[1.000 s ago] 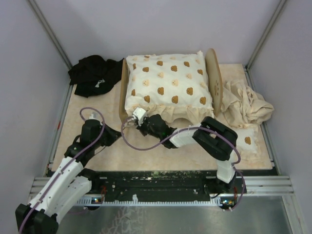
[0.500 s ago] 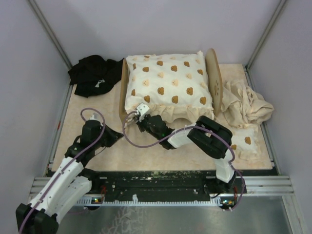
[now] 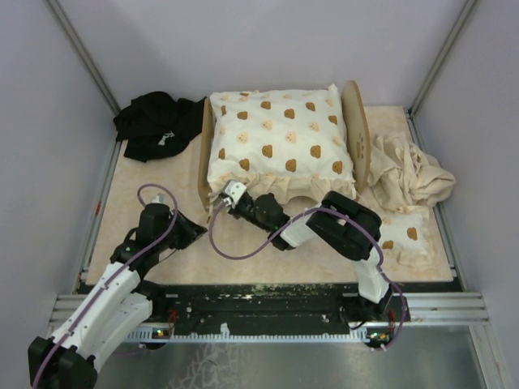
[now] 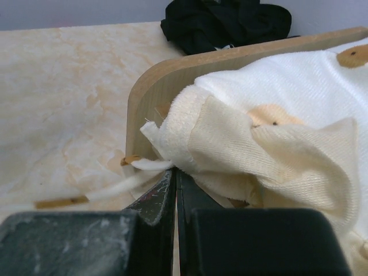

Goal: Set up the pet bed

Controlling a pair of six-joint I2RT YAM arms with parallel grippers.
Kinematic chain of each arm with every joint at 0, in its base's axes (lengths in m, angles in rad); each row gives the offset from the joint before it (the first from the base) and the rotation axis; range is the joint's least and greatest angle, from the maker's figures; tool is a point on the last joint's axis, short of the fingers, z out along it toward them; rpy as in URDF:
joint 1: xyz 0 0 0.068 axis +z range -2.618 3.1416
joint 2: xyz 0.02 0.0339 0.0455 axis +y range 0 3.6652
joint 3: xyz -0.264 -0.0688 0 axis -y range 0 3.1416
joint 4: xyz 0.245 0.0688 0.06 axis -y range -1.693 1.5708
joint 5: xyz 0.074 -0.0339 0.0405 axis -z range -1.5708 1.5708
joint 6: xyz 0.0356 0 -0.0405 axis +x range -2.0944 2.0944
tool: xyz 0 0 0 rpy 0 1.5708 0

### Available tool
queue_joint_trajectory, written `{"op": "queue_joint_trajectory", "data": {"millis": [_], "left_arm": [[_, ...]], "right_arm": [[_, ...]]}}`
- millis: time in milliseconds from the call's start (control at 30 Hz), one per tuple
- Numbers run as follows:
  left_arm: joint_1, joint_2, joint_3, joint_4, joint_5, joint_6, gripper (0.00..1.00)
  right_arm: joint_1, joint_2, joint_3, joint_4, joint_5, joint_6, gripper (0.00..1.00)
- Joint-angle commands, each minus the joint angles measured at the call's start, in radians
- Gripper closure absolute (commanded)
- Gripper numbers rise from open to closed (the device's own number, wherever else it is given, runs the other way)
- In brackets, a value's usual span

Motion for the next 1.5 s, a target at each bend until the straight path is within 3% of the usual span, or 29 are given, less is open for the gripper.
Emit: {"op": "queue_joint_trajectory", "data": {"millis": [0, 33, 133, 367, 567, 967, 1233, 1467], "left_arm": [[0.005, -0.002, 0.018, 0.011, -0.019, 0.027, 0.63], [0.005, 0.006, 0.03, 0.017, -0.029, 0.036, 0.57], [0.014, 0.046, 0.087, 0.012, -0.053, 0.065, 0.52], [0.056, 0.103, 0.204, 0.063, -0.04, 0.023, 0.46], [0.102, 0.099, 0.178, 0.22, 0.0, -0.038, 0.44], [0.156, 0.194, 0.1, 0.408, 0.114, -0.137, 0.46], [0.161, 0.309, 0.106, 0.457, 0.173, -0.191, 0.55], [0.161, 0.388, 0.114, 0.469, 0.203, -0.202, 0.56]], "right_arm": [[-0.026, -0.015, 0.011, 0.104, -0.109, -0.092, 1.0], [-0.033, -0.014, 0.016, 0.091, -0.12, -0.101, 1.0], [-0.055, -0.008, -0.01, 0.141, -0.171, -0.107, 1.0], [-0.075, -0.023, -0.012, 0.165, -0.258, -0.147, 1.0], [-0.074, -0.041, -0.003, 0.113, -0.291, -0.181, 1.0], [-0.074, -0.053, 0.02, 0.096, -0.294, -0.19, 1.0], [-0.074, -0.051, 0.032, 0.062, -0.288, -0.202, 1.0], [-0.075, -0.048, 0.038, 0.064, -0.289, -0.197, 1.0]]}}
